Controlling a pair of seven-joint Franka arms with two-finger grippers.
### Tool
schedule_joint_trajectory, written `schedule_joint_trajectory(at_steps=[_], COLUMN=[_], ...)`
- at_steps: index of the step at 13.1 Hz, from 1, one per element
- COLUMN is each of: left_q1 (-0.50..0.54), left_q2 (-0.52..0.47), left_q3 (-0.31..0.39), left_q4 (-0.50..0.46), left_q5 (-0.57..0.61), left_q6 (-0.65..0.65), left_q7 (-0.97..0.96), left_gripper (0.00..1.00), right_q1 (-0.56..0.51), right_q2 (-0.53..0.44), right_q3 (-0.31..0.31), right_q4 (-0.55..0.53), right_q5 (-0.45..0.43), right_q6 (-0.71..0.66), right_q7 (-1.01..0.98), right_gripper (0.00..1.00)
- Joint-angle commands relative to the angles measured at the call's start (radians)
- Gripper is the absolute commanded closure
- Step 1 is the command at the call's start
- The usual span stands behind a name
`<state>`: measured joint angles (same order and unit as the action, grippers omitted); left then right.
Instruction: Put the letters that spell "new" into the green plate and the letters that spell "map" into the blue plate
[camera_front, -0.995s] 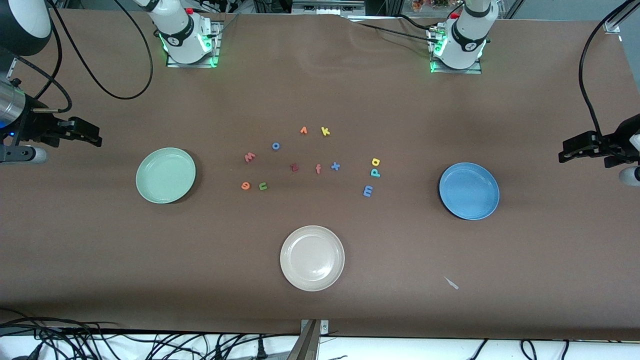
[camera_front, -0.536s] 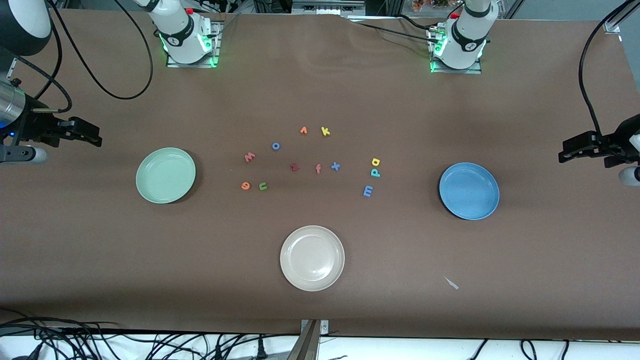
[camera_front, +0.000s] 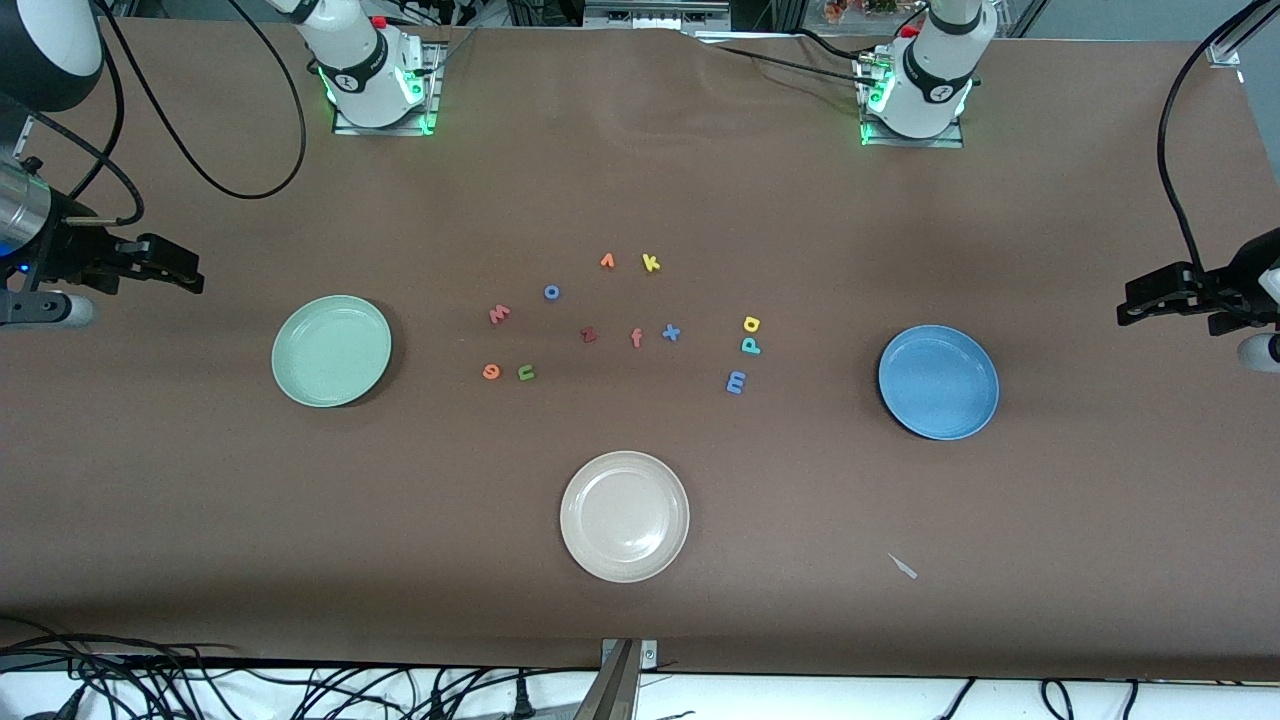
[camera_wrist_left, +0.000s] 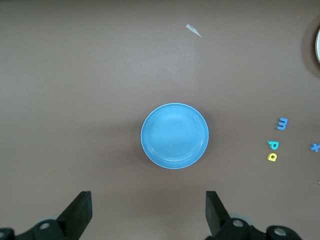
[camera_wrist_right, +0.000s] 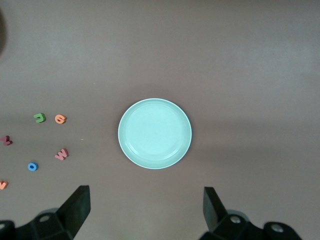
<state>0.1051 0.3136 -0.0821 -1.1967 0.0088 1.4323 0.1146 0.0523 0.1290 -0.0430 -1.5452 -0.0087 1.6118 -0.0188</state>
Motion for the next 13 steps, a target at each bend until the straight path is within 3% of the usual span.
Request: schedule_joint_trajectory(at_steps=[1,13], left_q1=[0.004,-0.001], left_q2=[-0.005,-0.007], left_q3=[-0.004,-0.004], left_q4=[-0.004,-0.012], left_q5=[0.014,0.014], left_q6=[-0.001,-0.003], left_q7=[0.023,0.013], left_gripper=[0.0,0.0], right_q1=[-0.005,-0.005], right_q2=[-0.012,-0.012], right_q3=[0.005,0.005], right_q4=[-0.007,-0.009], right_q5=[0.003,0.003], right_q6=[-0.003,-0.004], right_q7=[-0.007,-0.012], right_gripper=[0.0,0.0])
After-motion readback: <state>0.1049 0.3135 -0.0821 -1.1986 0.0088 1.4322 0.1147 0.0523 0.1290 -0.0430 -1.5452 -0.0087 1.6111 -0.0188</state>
